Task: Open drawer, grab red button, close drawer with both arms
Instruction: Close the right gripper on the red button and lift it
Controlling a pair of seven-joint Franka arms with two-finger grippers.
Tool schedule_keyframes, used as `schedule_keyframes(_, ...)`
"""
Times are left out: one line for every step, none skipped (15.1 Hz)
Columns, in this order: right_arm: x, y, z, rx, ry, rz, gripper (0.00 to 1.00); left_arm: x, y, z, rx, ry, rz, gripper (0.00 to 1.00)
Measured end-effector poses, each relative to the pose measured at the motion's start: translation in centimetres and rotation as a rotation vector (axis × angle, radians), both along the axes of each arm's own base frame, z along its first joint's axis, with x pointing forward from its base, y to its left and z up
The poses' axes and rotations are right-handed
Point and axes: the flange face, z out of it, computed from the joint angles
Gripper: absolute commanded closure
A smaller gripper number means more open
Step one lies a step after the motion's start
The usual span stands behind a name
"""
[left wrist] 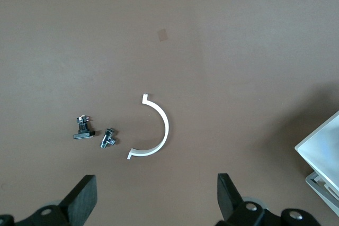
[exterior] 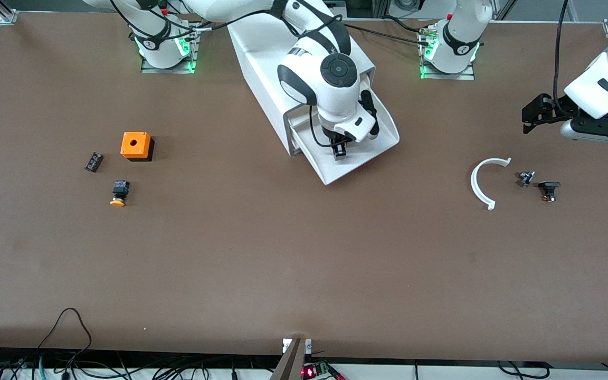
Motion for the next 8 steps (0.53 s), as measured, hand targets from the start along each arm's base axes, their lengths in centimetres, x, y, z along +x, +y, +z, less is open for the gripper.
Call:
schedule_keyframes(-0.3,0.2,0.0,-0.002,-0.003,0.005,0.47,0.0,0.0,0.0,0.0,0.0,0.0,0.0)
schedule_keyframes(-0.5,0.4,0.0,-0.005,-0.008,0.008,0.5,0.0,0.0,0.0,0.0,0.0,0.0,0.0)
schedule_keyframes(-0.7,0.5,-0.1,-0.009,-0.014,0.01,0.54,0.0,0.0,0.0,0.0,0.0,0.001,0.0)
schedule_keyframes(-0.9,0.7,-0.1,-0.013,-0.02,0.014,0.56,0.0,0.0,0.0,0.0,0.0,0.001,0.0)
schedule_keyframes(-1.1,0.8,-0.1,-0.017,-0.026,0.017,0.57,0.0,0.0,0.0,0.0,0.0,0.001,0.0)
schedule_keyframes(-1.3,1.0,-0.2,-0.021,-0.031,0.02,0.6,0.0,0.0,0.0,0.0,0.0,0.001,0.0)
schedule_keyframes(-1.4,1.1,-0.2,-0.023,-0.035,0.023,0.62,0.0,0.0,0.0,0.0,0.0,0.001,0.0)
schedule_keyframes(-1.6,1.2,-0.2,-0.023,-0.036,0.022,0.64,0.0,0.0,0.0,0.0,0.0,0.001,0.0)
